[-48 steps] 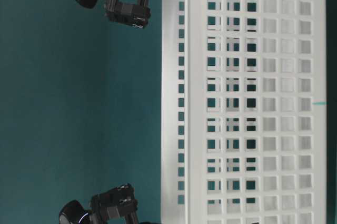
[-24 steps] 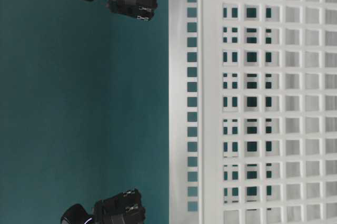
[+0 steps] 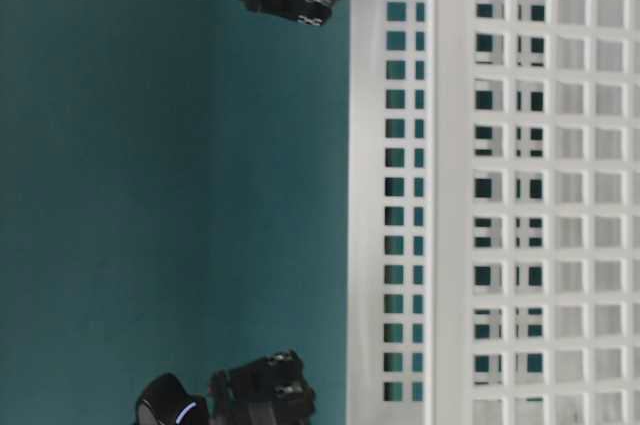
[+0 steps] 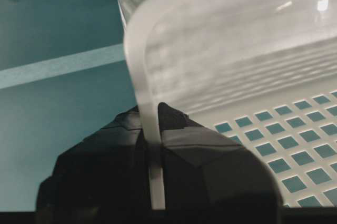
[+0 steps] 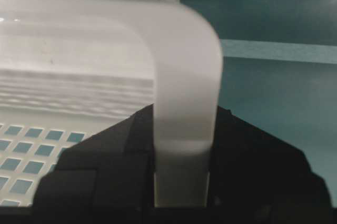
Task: Lift the white basket with both hands.
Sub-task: 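Lift the basket with both grippers and pull it toward the front, then hold the basket raised with both grippers, adjusting grip slightly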
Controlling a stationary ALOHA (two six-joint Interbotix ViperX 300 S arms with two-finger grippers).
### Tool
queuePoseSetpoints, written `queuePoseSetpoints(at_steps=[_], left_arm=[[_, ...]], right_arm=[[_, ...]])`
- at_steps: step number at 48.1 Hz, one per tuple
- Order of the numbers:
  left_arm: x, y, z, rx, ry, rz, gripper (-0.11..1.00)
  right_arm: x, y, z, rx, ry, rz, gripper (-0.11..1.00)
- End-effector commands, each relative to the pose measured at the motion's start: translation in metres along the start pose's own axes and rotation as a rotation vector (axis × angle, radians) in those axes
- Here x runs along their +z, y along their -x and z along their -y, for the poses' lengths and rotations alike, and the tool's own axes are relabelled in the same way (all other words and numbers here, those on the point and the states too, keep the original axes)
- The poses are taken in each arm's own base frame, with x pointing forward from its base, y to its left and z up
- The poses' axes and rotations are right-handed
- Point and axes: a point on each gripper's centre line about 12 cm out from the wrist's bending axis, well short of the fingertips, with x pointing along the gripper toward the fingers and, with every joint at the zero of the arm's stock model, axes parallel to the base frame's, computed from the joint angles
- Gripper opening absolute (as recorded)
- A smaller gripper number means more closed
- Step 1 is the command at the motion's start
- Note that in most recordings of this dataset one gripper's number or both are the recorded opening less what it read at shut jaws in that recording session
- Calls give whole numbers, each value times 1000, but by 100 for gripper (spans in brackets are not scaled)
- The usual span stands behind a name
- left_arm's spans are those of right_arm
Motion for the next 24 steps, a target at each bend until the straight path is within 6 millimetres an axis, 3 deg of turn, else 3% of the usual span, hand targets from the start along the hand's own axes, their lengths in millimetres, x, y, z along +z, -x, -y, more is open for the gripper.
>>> queuePoseSetpoints(at_steps=[1,24], left_arm=[[1,4,3,-25,-16,9,-3],[4,-1,7,-54,-12,14,-3]], right_arm=[[-3,-4,-4,15,27,5,15],[6,-5,-3,12,24,22,15]])
